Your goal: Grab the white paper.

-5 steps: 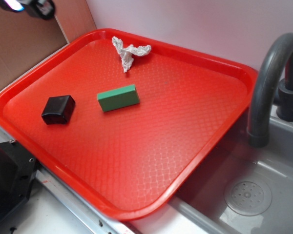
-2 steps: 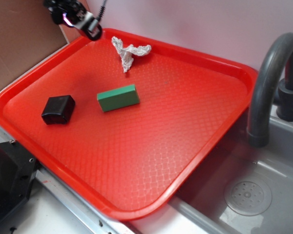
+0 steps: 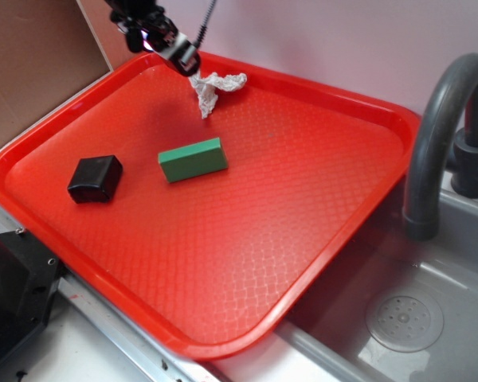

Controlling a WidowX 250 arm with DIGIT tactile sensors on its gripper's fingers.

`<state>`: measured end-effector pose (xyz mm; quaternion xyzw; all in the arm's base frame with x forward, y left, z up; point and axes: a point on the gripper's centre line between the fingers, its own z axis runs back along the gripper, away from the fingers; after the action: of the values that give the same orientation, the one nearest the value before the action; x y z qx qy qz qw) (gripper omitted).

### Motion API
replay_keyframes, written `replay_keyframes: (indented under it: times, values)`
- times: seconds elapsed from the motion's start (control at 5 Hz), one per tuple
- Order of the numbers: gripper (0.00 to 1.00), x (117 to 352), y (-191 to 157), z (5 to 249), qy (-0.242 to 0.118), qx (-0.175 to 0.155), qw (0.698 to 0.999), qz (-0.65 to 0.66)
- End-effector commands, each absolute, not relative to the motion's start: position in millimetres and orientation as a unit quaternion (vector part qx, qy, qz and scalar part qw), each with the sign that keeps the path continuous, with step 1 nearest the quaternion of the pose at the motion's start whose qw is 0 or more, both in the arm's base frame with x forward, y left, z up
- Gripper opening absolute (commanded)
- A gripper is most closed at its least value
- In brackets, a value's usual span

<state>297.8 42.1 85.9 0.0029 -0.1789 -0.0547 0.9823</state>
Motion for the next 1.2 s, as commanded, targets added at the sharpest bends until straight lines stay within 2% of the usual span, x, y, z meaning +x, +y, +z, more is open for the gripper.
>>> replay_keyframes:
  times: [0.0,0.2,0.6,0.8,1.0]
  values:
    - [1.00,340,45,78,-0.192,0.001,0.980,-0.055]
    - [1.00,345,45,61,-0.171,0.007,0.984,-0.057]
    - [1.00,336,33,33,-0.115,-0.006,0.992,-0.057]
    - [0.00,334,35,27,-0.104,0.001,0.994,-0.038]
    - [0.00,331,34,27,-0.103,0.003,0.994,-0.032]
